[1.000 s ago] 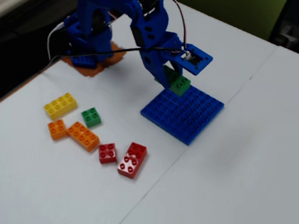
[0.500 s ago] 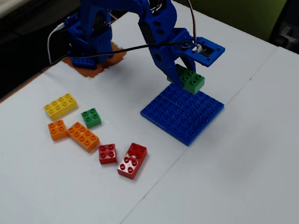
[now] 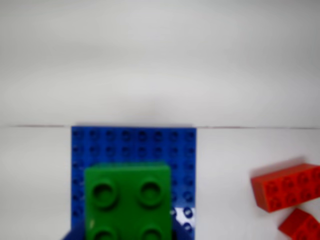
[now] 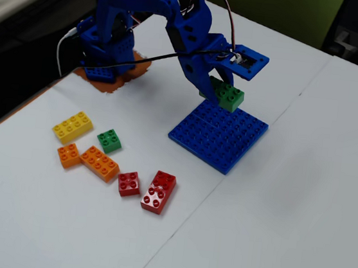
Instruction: Pick up the 2x4 green block and go up the 8x8 blue block.
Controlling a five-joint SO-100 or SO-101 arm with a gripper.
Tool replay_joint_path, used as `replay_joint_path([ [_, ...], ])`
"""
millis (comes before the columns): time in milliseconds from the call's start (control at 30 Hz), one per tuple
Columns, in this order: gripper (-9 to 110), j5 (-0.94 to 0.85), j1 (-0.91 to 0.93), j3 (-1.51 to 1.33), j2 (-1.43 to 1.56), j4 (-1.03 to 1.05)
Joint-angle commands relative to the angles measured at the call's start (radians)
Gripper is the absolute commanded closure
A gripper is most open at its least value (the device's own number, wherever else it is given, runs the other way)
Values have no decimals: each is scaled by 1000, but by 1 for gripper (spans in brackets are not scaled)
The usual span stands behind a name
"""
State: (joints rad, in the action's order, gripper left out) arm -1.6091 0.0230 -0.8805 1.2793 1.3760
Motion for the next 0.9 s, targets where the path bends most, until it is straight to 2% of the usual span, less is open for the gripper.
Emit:
replay_joint_path([
  [0,101,-3,-2,38,52,5],
  [867,101,-6,-3,37,63,21],
])
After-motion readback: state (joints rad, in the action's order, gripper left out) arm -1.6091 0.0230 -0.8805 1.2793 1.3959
